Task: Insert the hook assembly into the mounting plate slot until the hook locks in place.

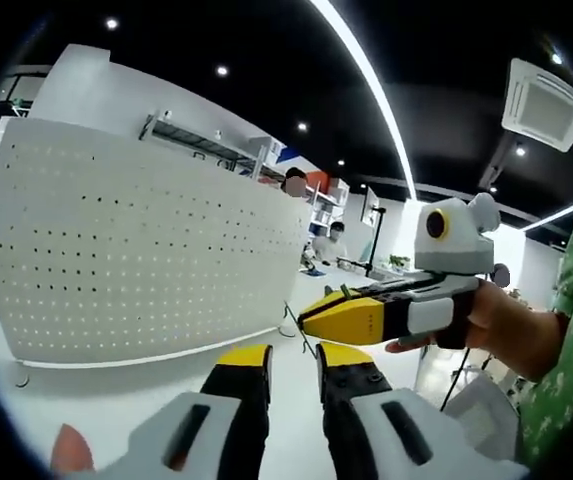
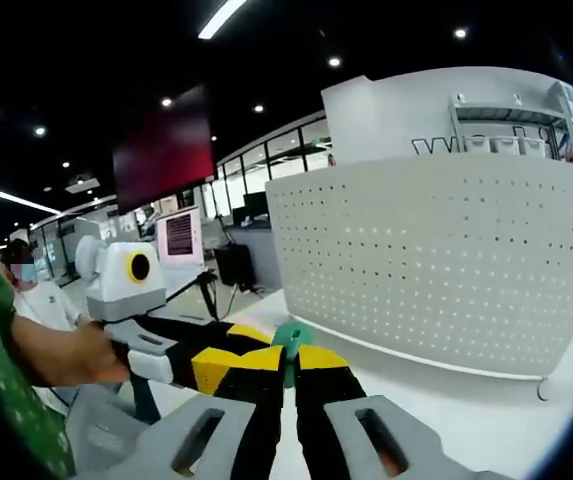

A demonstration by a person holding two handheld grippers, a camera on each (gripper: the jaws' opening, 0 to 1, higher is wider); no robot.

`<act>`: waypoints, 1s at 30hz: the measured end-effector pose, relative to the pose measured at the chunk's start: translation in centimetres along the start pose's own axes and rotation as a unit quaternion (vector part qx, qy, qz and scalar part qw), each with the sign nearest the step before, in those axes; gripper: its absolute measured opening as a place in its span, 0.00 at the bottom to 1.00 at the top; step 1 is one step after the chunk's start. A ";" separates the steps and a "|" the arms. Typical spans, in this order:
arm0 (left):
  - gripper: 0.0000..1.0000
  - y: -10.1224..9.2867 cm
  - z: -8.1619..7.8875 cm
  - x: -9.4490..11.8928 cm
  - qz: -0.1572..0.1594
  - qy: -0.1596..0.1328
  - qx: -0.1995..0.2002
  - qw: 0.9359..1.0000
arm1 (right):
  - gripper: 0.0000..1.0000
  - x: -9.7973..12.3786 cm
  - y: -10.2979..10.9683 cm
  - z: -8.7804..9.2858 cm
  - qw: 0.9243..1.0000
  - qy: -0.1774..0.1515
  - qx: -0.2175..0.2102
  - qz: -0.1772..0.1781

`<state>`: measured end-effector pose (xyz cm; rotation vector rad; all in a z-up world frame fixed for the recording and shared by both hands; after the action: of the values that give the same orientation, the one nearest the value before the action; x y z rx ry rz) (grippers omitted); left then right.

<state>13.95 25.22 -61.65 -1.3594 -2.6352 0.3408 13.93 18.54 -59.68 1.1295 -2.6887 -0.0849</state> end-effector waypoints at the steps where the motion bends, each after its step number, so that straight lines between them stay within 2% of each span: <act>1: 0.16 -0.1 0.0 0.0 0.001 0.001 0.001 1.000 | 0.02 0.0 0.0 0.0 1.000 0.000 0.000 0.000; 15: 0.07 -0.7 0.2 0.0 0.014 0.004 0.001 1.000 | 0.02 0.3 0.3 -0.1 1.000 0.001 0.005 -0.001; 20: 0.06 -0.8 0.2 -0.1 0.016 0.004 -0.005 1.000 | 0.02 0.4 0.4 0.0 1.000 0.003 0.005 0.001; 25: 0.05 -0.9 -0.1 -0.1 0.021 -0.009 -0.028 0.999 | 0.02 0.6 0.3 -0.1 1.000 -0.001 0.004 0.006; 30: 0.04 -0.8 -0.4 0.1 0.022 -0.027 -0.030 0.999 | 0.03 0.7 0.4 -0.3 1.000 -0.006 0.005 0.012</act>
<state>13.34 24.88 -61.01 -1.4476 -2.6828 0.3115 13.23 18.33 -59.24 1.1016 -2.7154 -0.0745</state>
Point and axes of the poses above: the point that each gripper's makers call its tool centre point, and the gripper's own axes: x roughly backward along the fingers, y roughly to its left, z roughly out of its underside, the point moved 4 cm from there along x, roughly backward along the fingers, and after that the axes turned 3 degrees about -y, right-handed, at the moved point
